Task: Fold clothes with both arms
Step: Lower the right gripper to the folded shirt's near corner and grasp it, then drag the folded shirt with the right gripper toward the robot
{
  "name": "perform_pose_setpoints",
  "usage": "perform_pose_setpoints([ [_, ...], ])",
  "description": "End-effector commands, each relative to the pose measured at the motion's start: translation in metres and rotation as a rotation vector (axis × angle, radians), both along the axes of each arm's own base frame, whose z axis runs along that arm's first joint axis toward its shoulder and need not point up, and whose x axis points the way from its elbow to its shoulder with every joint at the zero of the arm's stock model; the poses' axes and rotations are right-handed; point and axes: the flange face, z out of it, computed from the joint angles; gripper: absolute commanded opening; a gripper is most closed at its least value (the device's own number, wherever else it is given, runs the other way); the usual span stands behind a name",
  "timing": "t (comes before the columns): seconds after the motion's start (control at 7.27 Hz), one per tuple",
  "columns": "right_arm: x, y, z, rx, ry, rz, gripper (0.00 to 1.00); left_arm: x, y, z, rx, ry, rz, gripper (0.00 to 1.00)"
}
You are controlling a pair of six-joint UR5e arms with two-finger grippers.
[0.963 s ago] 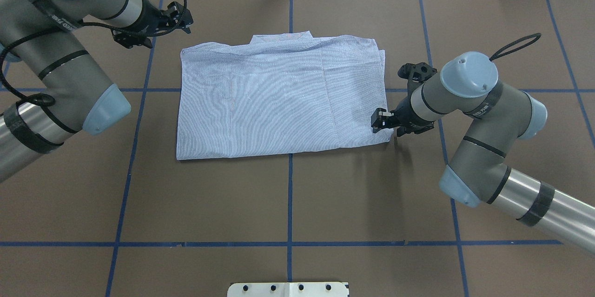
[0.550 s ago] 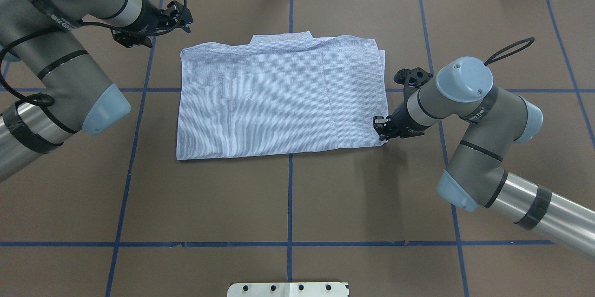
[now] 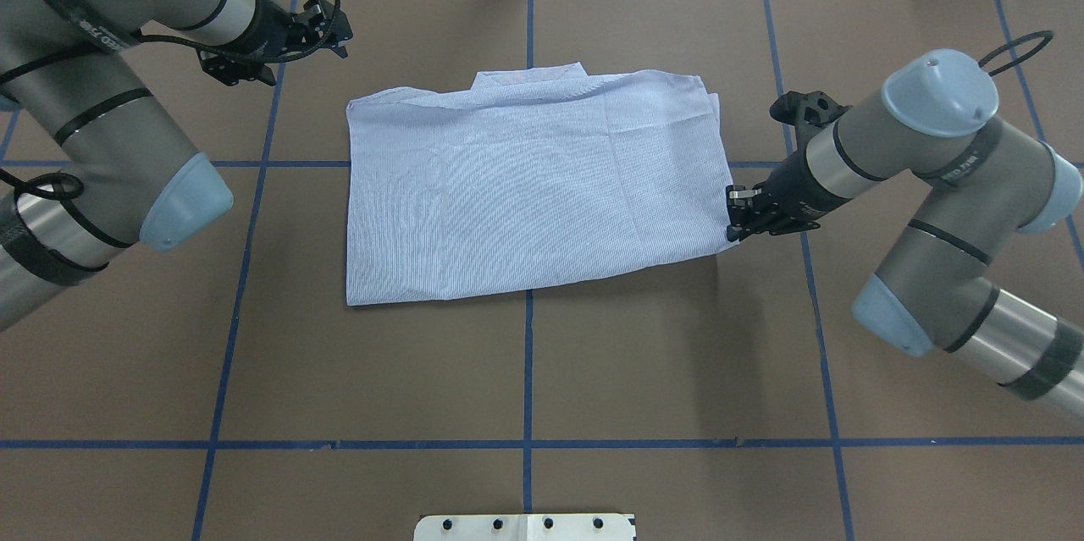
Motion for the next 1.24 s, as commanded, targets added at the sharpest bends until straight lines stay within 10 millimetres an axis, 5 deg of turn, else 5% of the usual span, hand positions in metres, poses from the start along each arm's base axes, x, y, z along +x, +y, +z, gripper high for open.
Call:
perform_pose_setpoints([
  [0.0, 0.067, 0.069, 0.022, -0.031, 0.002, -0.024, 0.00, -0.002, 0.002, -0.002, -0.002, 0.000, -0.001, 0.99],
  [0.28, 0.099, 0.135, 0.025, -0.103, -0.032, -0.153, 0.00, -0.001, 0.004, -0.006, -0.024, 0.022, -0.029, 0.99],
  [0.83, 0.068, 0.258, 0.032, -0.193, 0.009, -0.493, 0.00, 0.013, 0.014, -0.011, -0.032, 0.030, -0.048, 0.99],
  [1.1, 0.033, 0.306, 0.017, -0.279, 0.036, -0.584, 0.00, 0.015, 0.024, -0.020, -0.014, 0.040, -0.045, 0.99],
])
